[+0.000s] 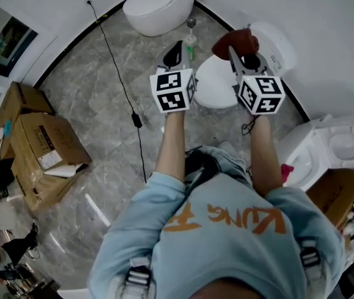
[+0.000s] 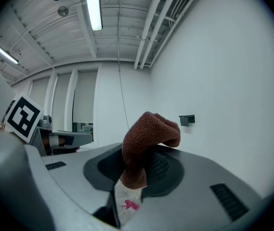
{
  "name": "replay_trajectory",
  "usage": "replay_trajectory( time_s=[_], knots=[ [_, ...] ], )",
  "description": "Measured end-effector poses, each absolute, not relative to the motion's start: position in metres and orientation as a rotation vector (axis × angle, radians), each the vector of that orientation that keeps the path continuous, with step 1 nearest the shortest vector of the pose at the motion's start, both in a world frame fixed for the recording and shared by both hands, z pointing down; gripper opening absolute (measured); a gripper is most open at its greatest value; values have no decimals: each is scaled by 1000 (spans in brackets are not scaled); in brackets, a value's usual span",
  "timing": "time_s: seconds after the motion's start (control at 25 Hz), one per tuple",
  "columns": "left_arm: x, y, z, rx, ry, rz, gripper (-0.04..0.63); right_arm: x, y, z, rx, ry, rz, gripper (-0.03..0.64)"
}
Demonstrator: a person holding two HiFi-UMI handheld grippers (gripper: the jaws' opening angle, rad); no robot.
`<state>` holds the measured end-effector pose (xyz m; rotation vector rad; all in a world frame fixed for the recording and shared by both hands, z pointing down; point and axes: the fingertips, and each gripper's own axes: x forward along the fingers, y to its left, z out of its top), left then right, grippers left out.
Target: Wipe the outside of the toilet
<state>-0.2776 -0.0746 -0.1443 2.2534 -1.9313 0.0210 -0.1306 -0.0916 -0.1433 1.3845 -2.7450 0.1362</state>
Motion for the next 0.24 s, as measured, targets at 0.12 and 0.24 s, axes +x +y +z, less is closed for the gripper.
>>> replay_trajectory(
  time_s=[0.12, 0.24],
  knots=[
    [-281, -75, -149, 2254, -1937, 4, -8, -133, -91, -148, 1366, -2747, 109, 87],
    [-283, -75, -155, 2257, -1948, -8, -8, -134, -92, -149, 1354, -2744, 107, 87]
  ],
)
